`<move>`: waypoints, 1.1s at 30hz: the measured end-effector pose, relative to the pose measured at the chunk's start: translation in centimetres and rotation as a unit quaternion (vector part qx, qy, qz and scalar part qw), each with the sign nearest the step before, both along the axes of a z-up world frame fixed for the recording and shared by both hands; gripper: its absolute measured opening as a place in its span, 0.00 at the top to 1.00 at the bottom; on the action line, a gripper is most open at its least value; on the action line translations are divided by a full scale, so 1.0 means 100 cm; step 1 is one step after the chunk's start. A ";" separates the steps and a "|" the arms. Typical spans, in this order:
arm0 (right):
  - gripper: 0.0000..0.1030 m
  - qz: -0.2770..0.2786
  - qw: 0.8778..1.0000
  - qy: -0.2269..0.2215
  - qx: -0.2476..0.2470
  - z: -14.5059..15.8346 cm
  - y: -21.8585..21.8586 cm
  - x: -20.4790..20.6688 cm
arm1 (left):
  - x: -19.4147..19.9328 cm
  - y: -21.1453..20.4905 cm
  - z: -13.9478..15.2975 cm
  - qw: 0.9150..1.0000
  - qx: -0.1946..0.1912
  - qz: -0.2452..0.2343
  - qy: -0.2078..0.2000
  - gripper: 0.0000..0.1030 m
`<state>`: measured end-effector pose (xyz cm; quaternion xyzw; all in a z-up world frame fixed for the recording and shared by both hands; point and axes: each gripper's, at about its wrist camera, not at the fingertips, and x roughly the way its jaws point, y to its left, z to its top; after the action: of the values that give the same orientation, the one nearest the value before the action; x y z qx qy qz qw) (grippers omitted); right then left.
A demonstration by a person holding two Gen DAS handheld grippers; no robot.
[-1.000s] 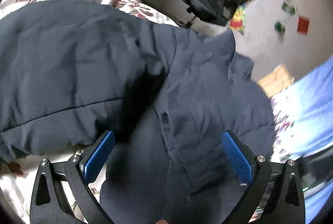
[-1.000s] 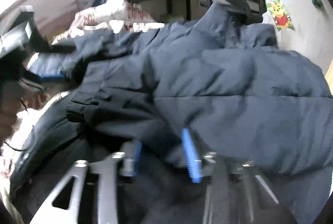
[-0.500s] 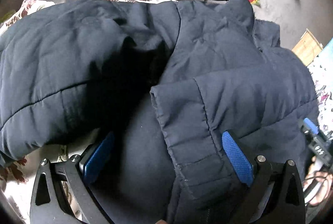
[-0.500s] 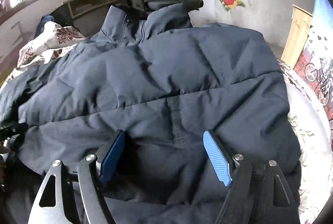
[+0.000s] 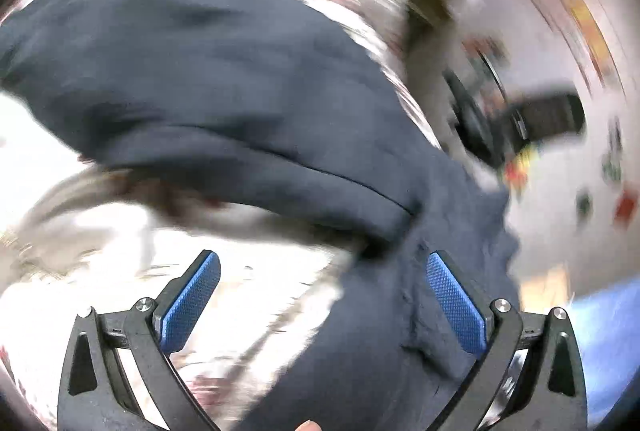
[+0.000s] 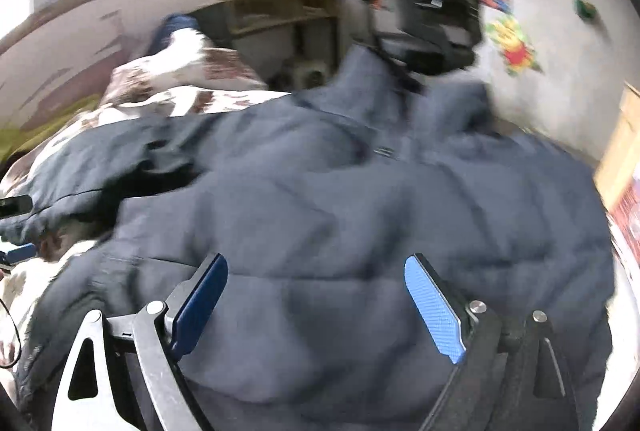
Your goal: Fold large clothes
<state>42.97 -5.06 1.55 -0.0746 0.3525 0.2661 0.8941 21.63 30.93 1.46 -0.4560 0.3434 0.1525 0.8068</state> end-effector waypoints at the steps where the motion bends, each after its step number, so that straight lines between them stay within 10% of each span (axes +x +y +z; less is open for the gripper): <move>1: 0.12 0.006 1.000 -0.005 -0.007 -0.001 0.009 -0.002 | -0.015 0.015 -0.005 0.999 -0.009 0.035 -0.001 0.02; 12: 0.10 0.015 0.996 -0.006 -0.084 -0.044 0.063 -0.010 | -0.054 0.095 -0.016 0.983 -0.057 0.176 -0.012 0.05; 19: 0.08 0.012 0.997 0.000 -0.078 -0.044 0.057 -0.012 | -0.037 0.083 -0.021 0.976 -0.044 0.211 -0.007 0.68; 27: 0.08 0.017 0.997 -0.003 -0.078 -0.034 0.044 -0.023 | -0.029 0.056 0.032 0.979 0.108 0.169 -0.045 0.96; 33: 0.08 0.004 0.998 -0.022 -0.058 -0.015 0.026 -0.030 | 0.001 0.006 0.109 0.959 0.245 0.080 -0.117 0.98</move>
<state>39.98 -2.47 0.06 -0.1333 0.3477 0.2469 0.8946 21.73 31.52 12.33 -0.2846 0.1611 0.2419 0.9135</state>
